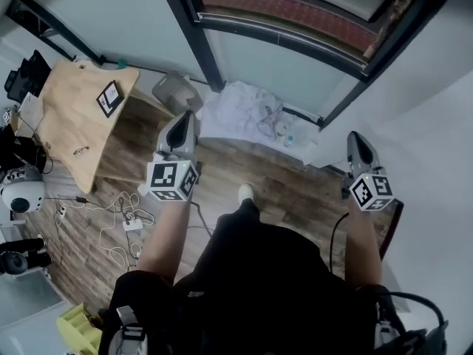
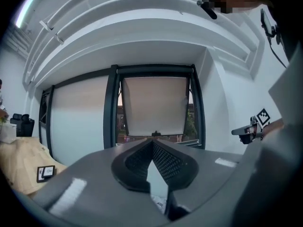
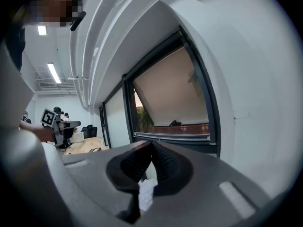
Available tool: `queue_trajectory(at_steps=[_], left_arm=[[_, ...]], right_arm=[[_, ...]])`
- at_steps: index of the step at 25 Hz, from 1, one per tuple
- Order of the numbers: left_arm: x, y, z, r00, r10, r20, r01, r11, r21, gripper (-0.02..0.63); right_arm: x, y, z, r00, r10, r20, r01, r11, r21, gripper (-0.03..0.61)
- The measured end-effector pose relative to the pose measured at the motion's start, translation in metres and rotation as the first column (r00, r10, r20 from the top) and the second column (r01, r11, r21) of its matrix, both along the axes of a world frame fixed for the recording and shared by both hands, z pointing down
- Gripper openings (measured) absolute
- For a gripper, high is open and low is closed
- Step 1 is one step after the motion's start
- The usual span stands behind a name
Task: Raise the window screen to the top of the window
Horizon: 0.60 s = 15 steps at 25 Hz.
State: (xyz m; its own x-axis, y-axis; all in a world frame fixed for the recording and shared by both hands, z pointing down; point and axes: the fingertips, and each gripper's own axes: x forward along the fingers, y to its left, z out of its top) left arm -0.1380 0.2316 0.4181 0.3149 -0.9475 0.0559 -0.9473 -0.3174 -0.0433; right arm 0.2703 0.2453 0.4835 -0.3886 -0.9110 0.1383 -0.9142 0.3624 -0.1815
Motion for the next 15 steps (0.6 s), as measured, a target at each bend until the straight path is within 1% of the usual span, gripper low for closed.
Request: queue_trajectory(at_steps=[3,6,9,12,15], left_arm=[[-0.021,-0.039,-0.003,0.999,0.028,0.038,-0.029,0.999,0.017,0.006],[-0.047,-0.076,-0.007,0.998,0.043,0.049,-0.045,0.998,0.044,0.006],[-0.07,-0.105,0.001,0.997,0.039,0.064,-0.042,0.997,0.057,0.006],[-0.066,-0.135,0.015,0.994,0.065,0.085,-0.069,0.996,0.05,0.006],[-0.06,-0.159,0.019,0.992,0.096,0.076,-0.1,0.994,0.042,0.006]], right_arm=[[-0.02,-0.032,-0.002,1.0,0.031,0.0,-0.031,0.999,-0.013,-0.002],[-0.039,-0.063,-0.002,0.998,0.063,-0.004,-0.063,0.998,-0.025,-0.002],[-0.062,-0.094,-0.002,0.997,0.078,0.001,-0.078,0.997,-0.027,-0.002],[-0.068,-0.112,-0.012,0.996,0.094,-0.002,-0.095,0.995,-0.007,-0.002],[-0.065,-0.13,-0.018,0.993,0.118,-0.017,-0.118,0.993,0.003,-0.002]])
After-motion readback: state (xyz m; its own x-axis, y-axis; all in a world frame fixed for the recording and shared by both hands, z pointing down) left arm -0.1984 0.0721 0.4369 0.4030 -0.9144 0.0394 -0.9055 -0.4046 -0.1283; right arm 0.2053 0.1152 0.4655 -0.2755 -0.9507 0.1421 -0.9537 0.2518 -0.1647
